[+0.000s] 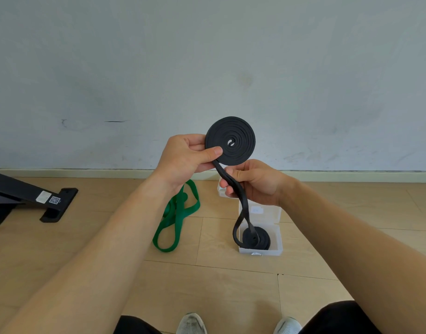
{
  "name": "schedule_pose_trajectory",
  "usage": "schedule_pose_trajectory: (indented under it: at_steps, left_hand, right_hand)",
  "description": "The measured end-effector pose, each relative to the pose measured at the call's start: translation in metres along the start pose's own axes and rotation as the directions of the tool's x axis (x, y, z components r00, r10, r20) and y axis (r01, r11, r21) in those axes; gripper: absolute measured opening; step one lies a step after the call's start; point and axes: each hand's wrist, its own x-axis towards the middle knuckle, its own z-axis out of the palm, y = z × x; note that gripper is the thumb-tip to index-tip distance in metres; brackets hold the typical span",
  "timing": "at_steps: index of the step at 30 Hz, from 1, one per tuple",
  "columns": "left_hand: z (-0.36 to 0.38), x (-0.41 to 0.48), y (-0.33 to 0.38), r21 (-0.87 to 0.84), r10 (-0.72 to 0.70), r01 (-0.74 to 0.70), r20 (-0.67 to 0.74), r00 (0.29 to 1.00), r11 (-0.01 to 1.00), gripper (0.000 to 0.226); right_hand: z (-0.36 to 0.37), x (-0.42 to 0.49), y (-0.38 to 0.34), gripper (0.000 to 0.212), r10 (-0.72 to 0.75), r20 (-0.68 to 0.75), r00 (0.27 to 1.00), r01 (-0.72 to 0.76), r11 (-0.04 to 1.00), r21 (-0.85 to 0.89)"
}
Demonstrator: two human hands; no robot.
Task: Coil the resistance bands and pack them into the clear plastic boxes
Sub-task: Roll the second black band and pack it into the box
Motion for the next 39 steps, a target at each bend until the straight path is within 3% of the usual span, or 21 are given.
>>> schedule_pose_trajectory:
  at_steps: [9, 17, 23, 31, 35, 37, 39]
  left_hand:
    - [-0.009, -0.003, 0.002, 0.003, -0.036, 0.036, 0.068, 0.997, 0.999, 0.024]
    - [-0.019, -0.001, 0.001, 0.028, -0.013, 0.012, 0.016, 1.000, 1.000, 0.026]
    - [-0.018, -0.002, 0.000, 0.016, 0.008, -0.008, -0.018, 1.000, 1.000, 0.026]
    - [-0.021, -0.002, 0.000, 0.020, 0.015, -0.014, -0.070, 0.997, 1.000, 0.027]
    - [-0.023, -0.003, -0.001, 0.033, 0.009, -0.007, -0.076, 0.997, 0.999, 0.021]
    - [-0.022, -0.003, -0.002, 0.042, 0.001, 0.002, -0.068, 0.998, 0.999, 0.021]
    - [-0.021, -0.004, -0.003, 0.053, -0.007, 0.010, -0.055, 0.998, 0.999, 0.025]
  right_hand:
    - [-0.003, -0.002, -0.003, 0.018, -0.039, 0.078, 0.996, 0.049, 0.991, -0.128]
    - [0.000, 0.001, -0.005, 0.015, -0.119, 0.069, 0.991, 0.121, 0.992, -0.021]
    - [0.003, -0.001, -0.010, 0.029, -0.060, 0.110, 0.992, 0.057, 0.998, 0.034]
    - [0.008, 0.000, -0.015, 0.026, -0.051, -0.028, 0.998, 0.053, 0.996, 0.065]
    - [0.006, -0.002, -0.020, 0.043, -0.029, -0.055, 0.998, 0.035, 0.995, 0.097]
    - [0.004, -0.004, -0.022, 0.048, -0.042, -0.058, 0.997, 0.046, 0.997, 0.070]
    - [0.003, -0.006, -0.022, 0.038, -0.065, -0.071, 0.995, 0.065, 0.998, -0.006]
